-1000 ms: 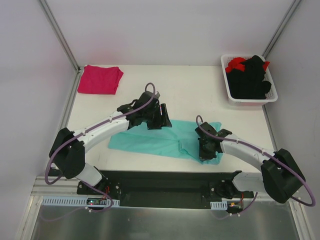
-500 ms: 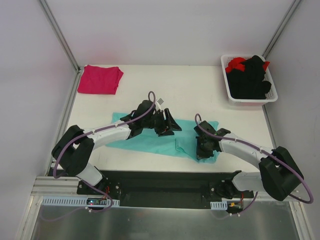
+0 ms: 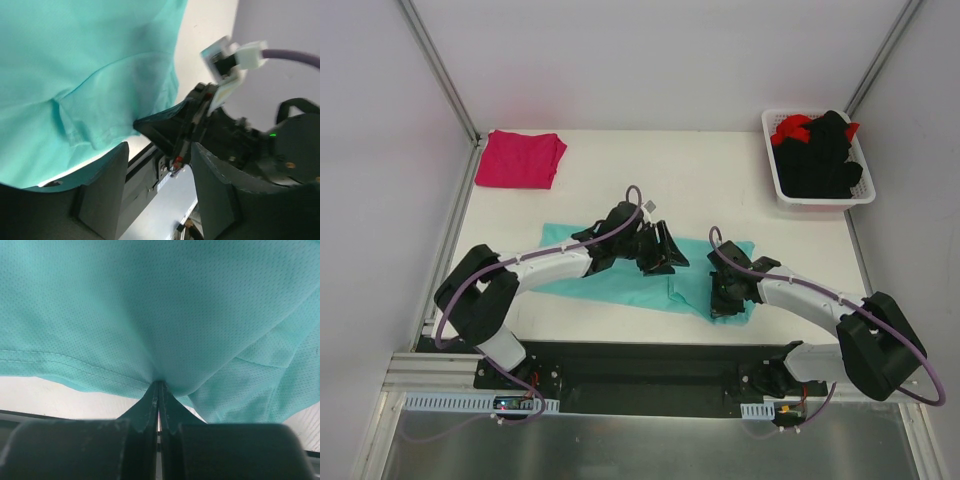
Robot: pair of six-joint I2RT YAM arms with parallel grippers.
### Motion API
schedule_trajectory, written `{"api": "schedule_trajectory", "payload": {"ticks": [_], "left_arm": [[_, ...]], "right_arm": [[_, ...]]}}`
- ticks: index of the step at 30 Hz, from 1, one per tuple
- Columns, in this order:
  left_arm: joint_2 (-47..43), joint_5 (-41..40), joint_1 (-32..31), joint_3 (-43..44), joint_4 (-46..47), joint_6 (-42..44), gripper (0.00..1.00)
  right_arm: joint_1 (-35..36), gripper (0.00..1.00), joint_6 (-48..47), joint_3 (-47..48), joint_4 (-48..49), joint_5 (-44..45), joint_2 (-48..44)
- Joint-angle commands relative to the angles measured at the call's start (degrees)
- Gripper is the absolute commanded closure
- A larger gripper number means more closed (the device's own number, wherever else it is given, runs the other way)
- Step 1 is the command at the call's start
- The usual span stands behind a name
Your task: Fold and stack the t-shirts
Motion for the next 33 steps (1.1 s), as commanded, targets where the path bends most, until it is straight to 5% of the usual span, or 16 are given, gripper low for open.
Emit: {"api": "schedule_trajectory", "payload": {"ticks": [1,7,11,33], "left_arm": [[1.04,-5.58,-2.75,-0.49,-8.63,-0.5,0.53],[0.96,-6.47,-3.27,-2.69,-10.31,-1.29,0.74],[1.13,-6.38,-3.27,-1.55,-11.19,-1.12,1.0],[5.17,-6.55,-5.11,4.17,-12.16,-0.41,1.0]], "right_arm": [[-0.08,0.99,0.77,-1.84,0.16,1.66,1.72],[-0.08,0.99,0.6,-2.11,0.34,1.4,1.81],[-0.08,0.99,0.51,-1.93,0.34,1.48,1.81],[0.19,0.99,0.95,-2.2,0.96,1.48,3.57]]}}
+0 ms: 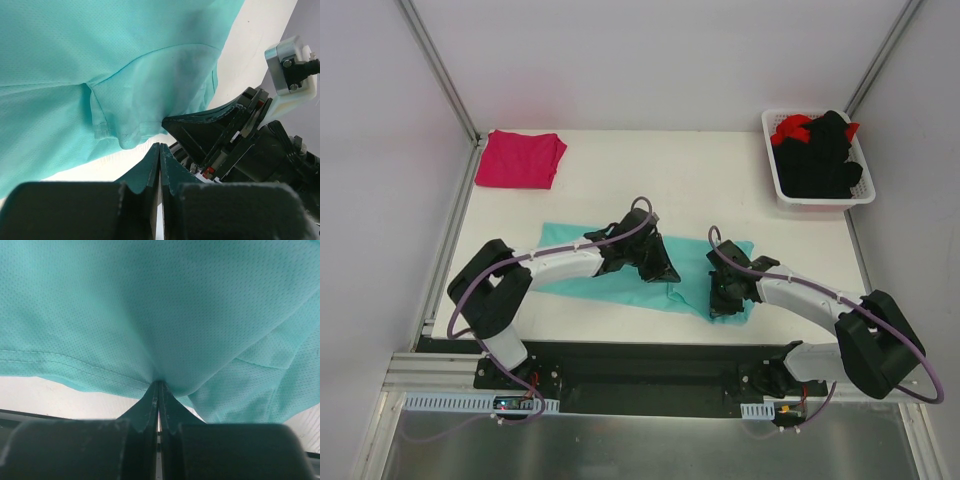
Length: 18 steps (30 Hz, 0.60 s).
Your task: Fold and stack the t-shirts
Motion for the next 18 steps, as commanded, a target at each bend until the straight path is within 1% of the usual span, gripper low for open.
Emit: {"api": "schedule_trajectory", "payload": {"ticks": [1,9,18], "left_arm": [[1.04,-1.55,-1.82,0.49,-0.66,0.05,1.0],[1.93,-2.78,-3.93,-6.1,0.57,-1.44,1.0],[-1.94,-5.42,-3.93,-13.13,0.57,-1.88,1.0]], "right_arm": [[0.19,0.99,0.8,-2.31,0.52,1.98,2.82],[0.28,0.99,0.88,-2.39,0.34,1.99,2.21],[0.36,0.99,0.8,-2.48,0.34,1.98,2.12]]}}
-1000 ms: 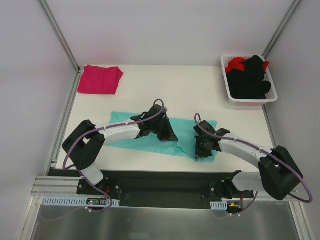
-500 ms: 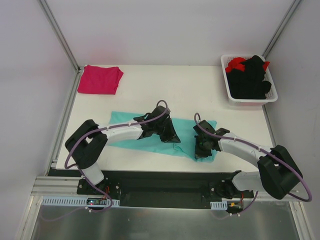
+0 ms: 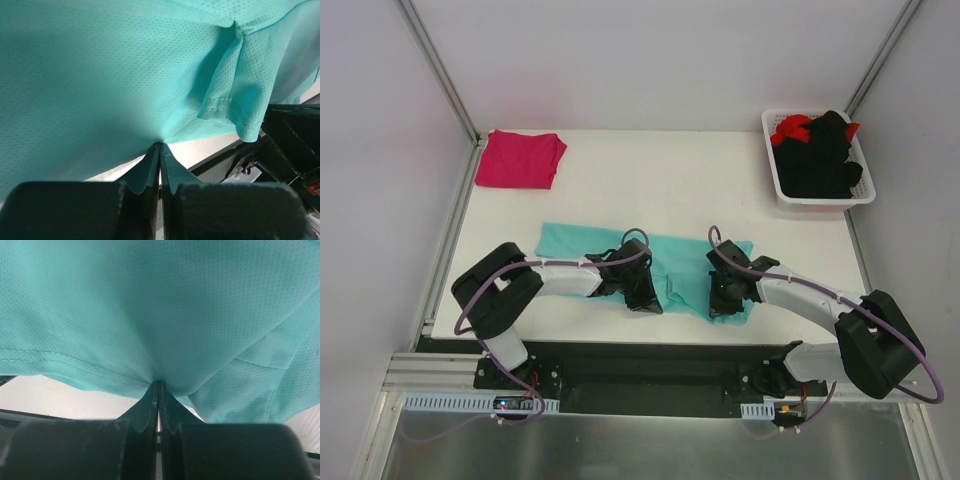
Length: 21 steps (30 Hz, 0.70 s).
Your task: Fold and stack the t-shirts
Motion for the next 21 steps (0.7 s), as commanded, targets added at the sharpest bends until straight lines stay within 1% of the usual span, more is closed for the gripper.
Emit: {"api": "schedule_trajectory", "payload": {"ticks": [1,5,12,17,21], "left_arm": [[-3.84,-2.56,-0.24,-2.77,0.02,-1.49,1.0],[-6.39,-3.52,-0.24,-3.22,-0.77,-1.49,1.0],[-11.75,-7.65,-0.32,3.81,-9.9,2.02,1.0],[-12.55,-8.79,-0.24,8.29,-12.28,3.08,1.0],[-10.54,-9.76,-0.24,10.23,-12.28,3.6,1.0]], "right_arm": [[0.45,0.99,0.62,-2.57,0.32,2.09,2.12],[0.37,0.99,0.62,-2.48,0.32,2.01,2.47],[0.54,0.99,0.53,-1.52,-0.12,1.83,2.74],[0.98,0.99,0.44,0.59,-1.35,2.27,2.91],[1.24,0.99,0.36,1.56,-1.61,2.36,3.7]]}}
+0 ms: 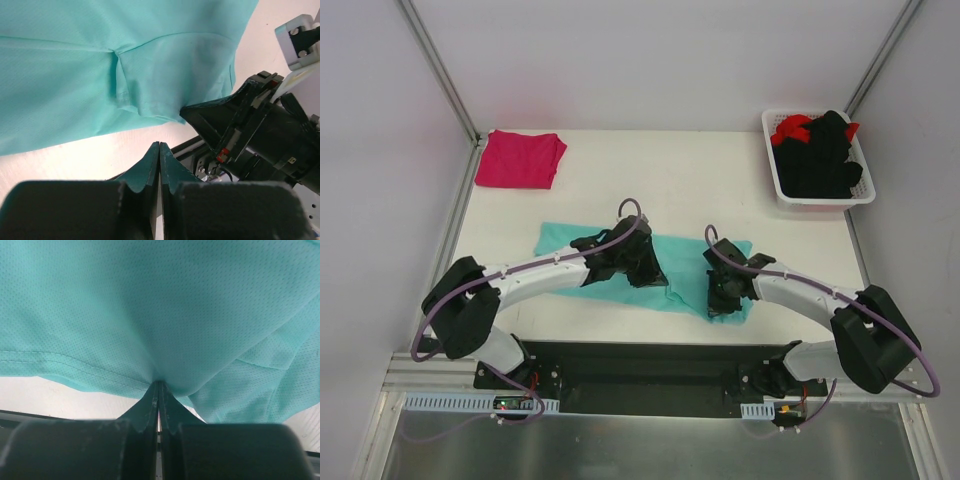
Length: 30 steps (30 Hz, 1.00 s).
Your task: Fold and stack the t-shirts
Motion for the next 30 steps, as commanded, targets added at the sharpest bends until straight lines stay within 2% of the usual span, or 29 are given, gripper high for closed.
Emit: {"api": "schedule_trajectory", "payload": {"ticks": [1,8,15,21,30], "left_arm": [[1.14,-2.44,-0.26,3.08,-3.13,2.01,1.0],[8.35,-1.48,-0.35,6.07,-1.46,3.51,1.0],[13.36,0.72,-0.35,3.7,6.27,1.75,1.0],[13.9,1.51,-0.35,1.77,6.89,1.31,1.0],[9.24,-0.42,-0.35,-7.28,6.89,0.96,1.0]], "right_arm": [[0.74,0.99,0.53,0.14,-0.87,2.34,2.48],[1.18,0.99,0.71,-0.12,-0.69,2.34,3.01],[1.36,0.99,0.62,0.05,-1.05,2.51,3.01],[1.27,0.99,0.36,0.23,-1.13,2.6,3.27],[1.27,0.99,0.27,-0.03,-1.05,2.69,3.36]]}}
